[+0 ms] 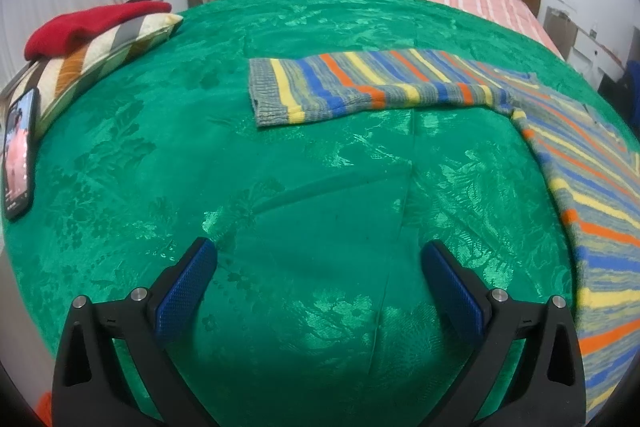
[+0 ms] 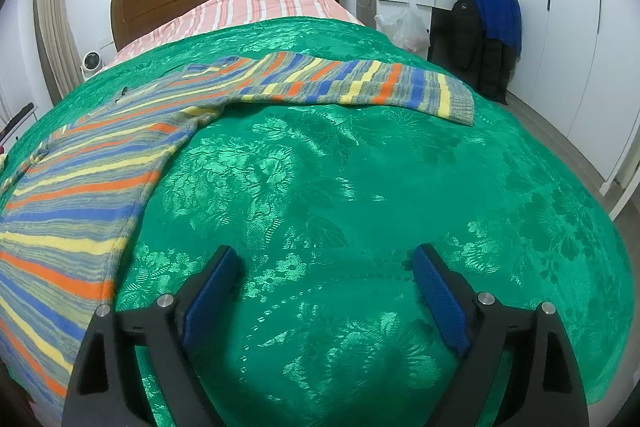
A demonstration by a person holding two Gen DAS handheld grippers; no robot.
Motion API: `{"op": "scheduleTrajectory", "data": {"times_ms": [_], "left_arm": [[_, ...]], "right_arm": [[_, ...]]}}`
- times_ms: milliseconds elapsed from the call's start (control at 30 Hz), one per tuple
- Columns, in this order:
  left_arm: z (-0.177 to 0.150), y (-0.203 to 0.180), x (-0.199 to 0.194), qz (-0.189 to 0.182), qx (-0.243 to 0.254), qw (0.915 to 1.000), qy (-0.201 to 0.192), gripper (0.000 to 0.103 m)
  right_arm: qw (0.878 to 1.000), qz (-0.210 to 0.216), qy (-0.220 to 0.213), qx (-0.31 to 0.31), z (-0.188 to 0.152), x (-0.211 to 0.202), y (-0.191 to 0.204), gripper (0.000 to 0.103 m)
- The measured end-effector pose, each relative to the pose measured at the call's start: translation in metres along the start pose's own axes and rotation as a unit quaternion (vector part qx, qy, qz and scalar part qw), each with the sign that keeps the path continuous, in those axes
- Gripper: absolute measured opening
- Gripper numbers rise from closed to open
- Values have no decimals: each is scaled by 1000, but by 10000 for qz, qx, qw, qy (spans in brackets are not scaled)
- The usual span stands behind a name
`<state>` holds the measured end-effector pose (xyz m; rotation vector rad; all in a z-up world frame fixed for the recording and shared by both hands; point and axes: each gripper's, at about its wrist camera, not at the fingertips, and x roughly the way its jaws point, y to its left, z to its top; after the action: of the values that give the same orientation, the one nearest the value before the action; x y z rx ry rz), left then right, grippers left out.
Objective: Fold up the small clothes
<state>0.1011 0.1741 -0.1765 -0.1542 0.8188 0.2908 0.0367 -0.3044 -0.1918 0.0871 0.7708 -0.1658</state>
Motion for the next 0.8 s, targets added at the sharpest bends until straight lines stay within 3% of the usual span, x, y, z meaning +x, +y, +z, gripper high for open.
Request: {"op": "scheduleTrajectory", "data": {"times_ms": [800], "left_arm": [[0, 0, 0, 59, 25, 10000, -34, 103]], "right_arm": [[10000, -21, -15, -16, -1, 1, 1, 89]]}}
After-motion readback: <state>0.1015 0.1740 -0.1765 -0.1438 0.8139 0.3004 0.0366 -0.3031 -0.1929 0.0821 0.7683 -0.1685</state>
